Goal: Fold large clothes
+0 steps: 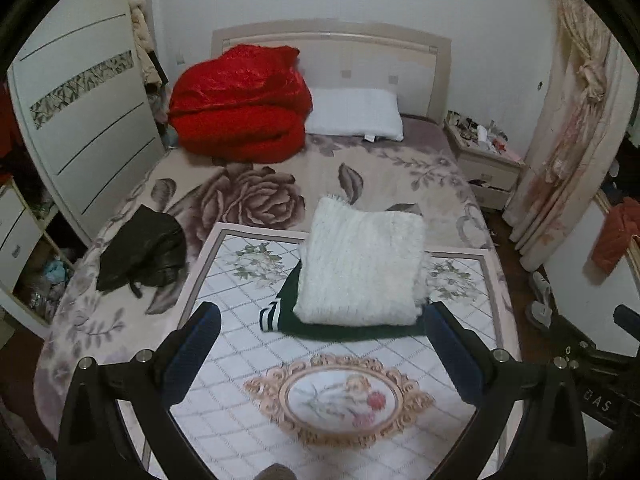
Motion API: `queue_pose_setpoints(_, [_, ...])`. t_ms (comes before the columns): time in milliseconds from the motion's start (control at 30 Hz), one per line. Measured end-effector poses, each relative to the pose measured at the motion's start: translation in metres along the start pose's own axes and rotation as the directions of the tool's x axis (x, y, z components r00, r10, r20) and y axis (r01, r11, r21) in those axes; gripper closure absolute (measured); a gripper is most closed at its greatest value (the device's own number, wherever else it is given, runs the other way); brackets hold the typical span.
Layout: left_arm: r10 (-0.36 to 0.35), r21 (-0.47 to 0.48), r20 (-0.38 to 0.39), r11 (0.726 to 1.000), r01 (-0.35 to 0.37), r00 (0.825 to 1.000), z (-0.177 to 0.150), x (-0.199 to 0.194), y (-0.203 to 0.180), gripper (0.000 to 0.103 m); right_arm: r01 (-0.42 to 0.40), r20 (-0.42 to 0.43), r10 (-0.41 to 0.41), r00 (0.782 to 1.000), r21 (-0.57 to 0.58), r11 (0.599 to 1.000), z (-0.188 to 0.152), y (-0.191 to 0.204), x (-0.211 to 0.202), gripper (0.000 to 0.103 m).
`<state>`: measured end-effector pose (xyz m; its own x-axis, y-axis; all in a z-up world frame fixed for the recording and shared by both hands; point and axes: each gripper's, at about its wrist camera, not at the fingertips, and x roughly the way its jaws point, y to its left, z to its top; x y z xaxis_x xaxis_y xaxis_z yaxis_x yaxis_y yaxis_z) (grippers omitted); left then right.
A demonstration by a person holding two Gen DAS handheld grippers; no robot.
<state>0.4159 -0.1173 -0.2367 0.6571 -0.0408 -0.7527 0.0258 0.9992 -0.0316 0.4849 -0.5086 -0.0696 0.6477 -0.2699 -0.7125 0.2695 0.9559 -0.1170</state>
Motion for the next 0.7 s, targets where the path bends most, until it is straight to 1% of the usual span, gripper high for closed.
queue_pose_setpoints(100, [0.001, -0.003, 0.022, 1.000, -0.001, 1.000, -0.007, -0.045, -0.001, 0.000, -0.002, 0.040, 0.002, 0.999, 0.004, 1.000, -0.014, -0.017, -0.062, 0.000])
queue_pose_setpoints(200, [0.001, 0.000, 0.043, 1.000, -0.001, 0.999, -0.015, -0.091, -0.002, 0.000, -0.007, 0.064, 0.007, 0.998, 0.012, 1.000, -0.027, -0.031, -0.112, 0.000])
queue_pose_setpoints(333, [-0.004, 0.000, 0.061, 1.000, 0.004, 0.998, -0.025, -0.141, -0.001, 0.000, -0.025, 0.108, 0.023, 0.994, 0.015, 1.000, -0.047, -0.048, -0.181, 0.000])
queue_pose_setpoints(467, [-0.004, 0.003, 0.056, 1.000, 0.004, 0.998, -0.040, -0.181, -0.001, 0.000, -0.041, 0.143, 0.038, 0.989, 0.016, 0.999, -0.061, -0.060, -0.234, 0.000])
queue_pose_setpoints(567, [-0.011, -0.002, 0.052, 1.000, 0.011, 0.999, -0.052, -0.202, 0.000, 0.000, -0.039, 0.175, 0.039, 0.984, -0.003, 0.999, -0.073, -0.062, -0.268, 0.000])
queue_pose_setpoints(700, [0.005, 0.002, 0.083, 1.000, -0.005, 0.997, -0.060, -0.229, 0.002, 0.000, -0.053, 0.197, 0.051, 0.979, 0.004, 0.999, -0.091, -0.074, -0.305, 0.000])
